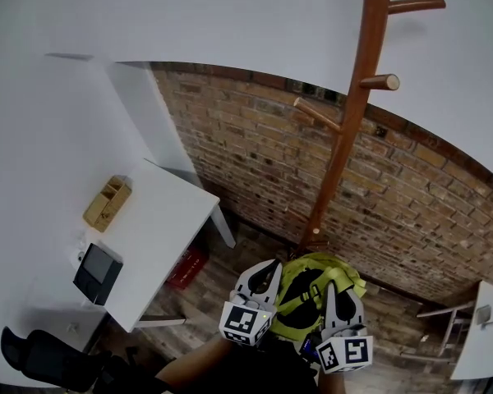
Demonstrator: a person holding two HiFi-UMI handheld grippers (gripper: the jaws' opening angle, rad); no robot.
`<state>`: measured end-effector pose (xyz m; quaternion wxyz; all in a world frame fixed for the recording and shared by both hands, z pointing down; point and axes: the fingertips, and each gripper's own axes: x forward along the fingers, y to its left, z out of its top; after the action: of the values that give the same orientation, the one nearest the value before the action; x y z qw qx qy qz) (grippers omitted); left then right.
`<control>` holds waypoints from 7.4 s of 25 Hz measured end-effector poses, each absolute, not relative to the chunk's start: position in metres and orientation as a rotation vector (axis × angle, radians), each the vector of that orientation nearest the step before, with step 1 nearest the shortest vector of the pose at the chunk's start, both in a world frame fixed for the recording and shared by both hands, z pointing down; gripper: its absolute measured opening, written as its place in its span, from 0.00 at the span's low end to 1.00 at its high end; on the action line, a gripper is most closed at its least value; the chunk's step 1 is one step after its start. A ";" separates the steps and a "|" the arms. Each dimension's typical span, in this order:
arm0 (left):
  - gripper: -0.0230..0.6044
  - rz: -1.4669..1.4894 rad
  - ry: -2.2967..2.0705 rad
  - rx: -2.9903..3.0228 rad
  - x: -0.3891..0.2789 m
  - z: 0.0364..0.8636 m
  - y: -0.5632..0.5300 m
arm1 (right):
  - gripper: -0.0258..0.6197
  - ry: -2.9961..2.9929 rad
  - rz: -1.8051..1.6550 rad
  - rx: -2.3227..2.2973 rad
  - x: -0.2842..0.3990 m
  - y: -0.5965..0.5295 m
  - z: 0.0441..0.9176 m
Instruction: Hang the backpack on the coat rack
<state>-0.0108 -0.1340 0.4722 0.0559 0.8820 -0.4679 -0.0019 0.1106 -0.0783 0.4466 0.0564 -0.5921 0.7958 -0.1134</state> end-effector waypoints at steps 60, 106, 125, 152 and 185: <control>0.05 0.028 -1.156 2.861 -0.007 0.479 -0.281 | 0.10 2.233 -0.229 -1.935 0.117 -0.189 0.367; 0.05 0.053 -1.029 2.876 0.019 0.488 -0.270 | 0.10 2.220 -0.394 -2.059 0.140 -0.207 0.427; 0.05 0.066 -1.037 2.856 0.019 0.491 -0.261 | 0.10 2.247 -0.470 -2.050 0.134 -0.206 0.451; 0.05 0.069 -0.958 2.869 0.044 0.481 -0.233 | 0.10 2.298 -0.417 -2.181 0.129 -0.200 0.461; 0.05 0.108 -0.961 2.849 0.029 0.492 -0.213 | 0.22 2.383 -0.406 -2.481 0.123 -0.195 0.475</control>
<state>0.0292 -0.2130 0.4921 0.0663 0.9448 -0.3188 0.0356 0.1234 -0.1954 0.4753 -0.1607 -0.7070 0.6790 -0.1157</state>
